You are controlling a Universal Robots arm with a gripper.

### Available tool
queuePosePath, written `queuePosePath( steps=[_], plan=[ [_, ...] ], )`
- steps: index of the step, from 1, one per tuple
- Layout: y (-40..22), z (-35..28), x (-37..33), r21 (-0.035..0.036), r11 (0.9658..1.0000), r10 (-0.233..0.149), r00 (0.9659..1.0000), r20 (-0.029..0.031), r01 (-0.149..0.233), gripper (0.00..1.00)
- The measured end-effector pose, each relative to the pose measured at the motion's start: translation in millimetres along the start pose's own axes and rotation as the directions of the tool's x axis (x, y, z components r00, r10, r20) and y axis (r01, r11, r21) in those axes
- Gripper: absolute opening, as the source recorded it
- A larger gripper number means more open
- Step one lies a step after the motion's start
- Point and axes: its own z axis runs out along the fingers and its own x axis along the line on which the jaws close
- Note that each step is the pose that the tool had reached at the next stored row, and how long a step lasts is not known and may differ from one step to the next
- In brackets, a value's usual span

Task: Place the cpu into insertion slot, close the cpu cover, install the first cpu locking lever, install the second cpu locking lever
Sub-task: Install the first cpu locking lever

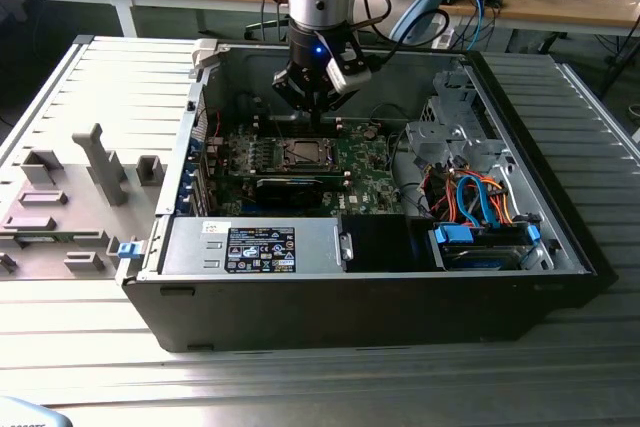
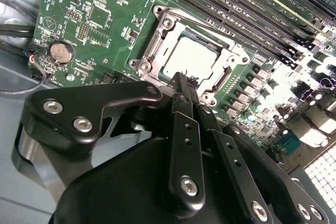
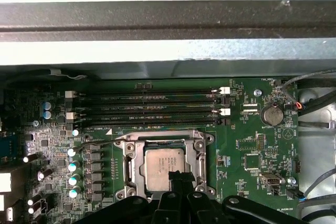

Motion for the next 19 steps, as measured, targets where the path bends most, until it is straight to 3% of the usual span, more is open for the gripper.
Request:
queuePosePath(
  steps=[19],
  plan=[
    [0.0, 0.0, 0.5, -0.001, 0.9997, -0.026, 0.9997, 0.0002, 0.026, 0.11]
  ],
)
